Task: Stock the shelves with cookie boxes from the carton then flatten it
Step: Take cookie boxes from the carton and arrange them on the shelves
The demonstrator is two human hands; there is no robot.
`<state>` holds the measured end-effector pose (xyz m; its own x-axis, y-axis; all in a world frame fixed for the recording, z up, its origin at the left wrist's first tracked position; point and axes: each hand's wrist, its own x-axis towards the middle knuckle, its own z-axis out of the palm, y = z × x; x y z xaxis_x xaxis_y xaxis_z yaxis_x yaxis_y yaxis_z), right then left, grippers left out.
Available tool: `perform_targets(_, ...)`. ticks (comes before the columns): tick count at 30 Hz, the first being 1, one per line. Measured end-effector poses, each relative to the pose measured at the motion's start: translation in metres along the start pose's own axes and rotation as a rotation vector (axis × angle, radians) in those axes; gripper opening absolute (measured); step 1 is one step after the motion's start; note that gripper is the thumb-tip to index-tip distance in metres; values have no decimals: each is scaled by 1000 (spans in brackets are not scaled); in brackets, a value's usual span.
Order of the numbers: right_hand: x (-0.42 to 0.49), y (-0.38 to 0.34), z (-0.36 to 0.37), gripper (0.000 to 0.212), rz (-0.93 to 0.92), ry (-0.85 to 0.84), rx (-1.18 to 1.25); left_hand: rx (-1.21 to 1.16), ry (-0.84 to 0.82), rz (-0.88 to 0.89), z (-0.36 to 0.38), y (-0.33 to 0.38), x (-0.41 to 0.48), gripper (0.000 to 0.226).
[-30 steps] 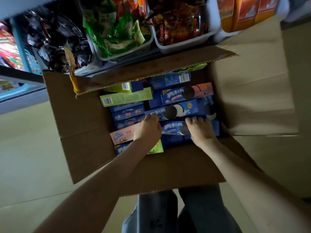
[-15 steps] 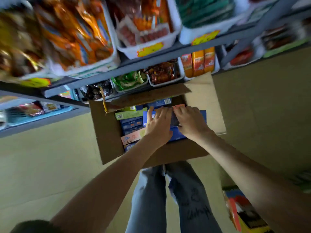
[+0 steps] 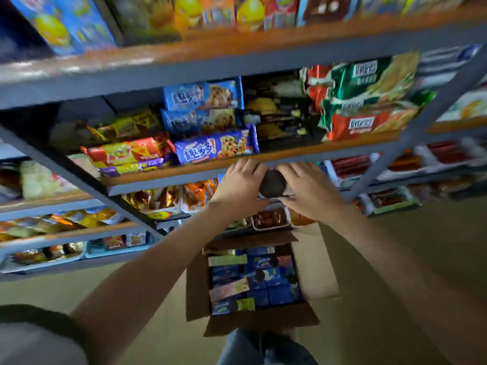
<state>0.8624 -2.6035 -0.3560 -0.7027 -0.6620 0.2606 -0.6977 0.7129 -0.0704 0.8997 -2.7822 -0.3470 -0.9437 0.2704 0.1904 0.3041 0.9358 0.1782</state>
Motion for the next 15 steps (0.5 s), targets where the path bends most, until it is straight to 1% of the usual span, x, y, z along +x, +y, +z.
perform_targets(4, 42, -18, -67, 65, -55, 109, -14, 18, 184, 39, -73, -17, 8, 60)
perform_targets(8, 81, -39, -123, 68, -133, 247, -55, 90, 381, 100, -145, -35, 7, 56)
perform_targets(11, 109, -54, -165, 71, -191, 368, -92, 153, 486, 112, -197, -45, 5, 52)
perform_targets(13, 122, -62, -194, 74, -202, 444, -64, 181, 546, 123, -228, -51, 4, 55)
perform_targets(15, 131, -66, -223, 73, -165, 554, 49, 178, 626, 128, -257, -56, 2, 53)
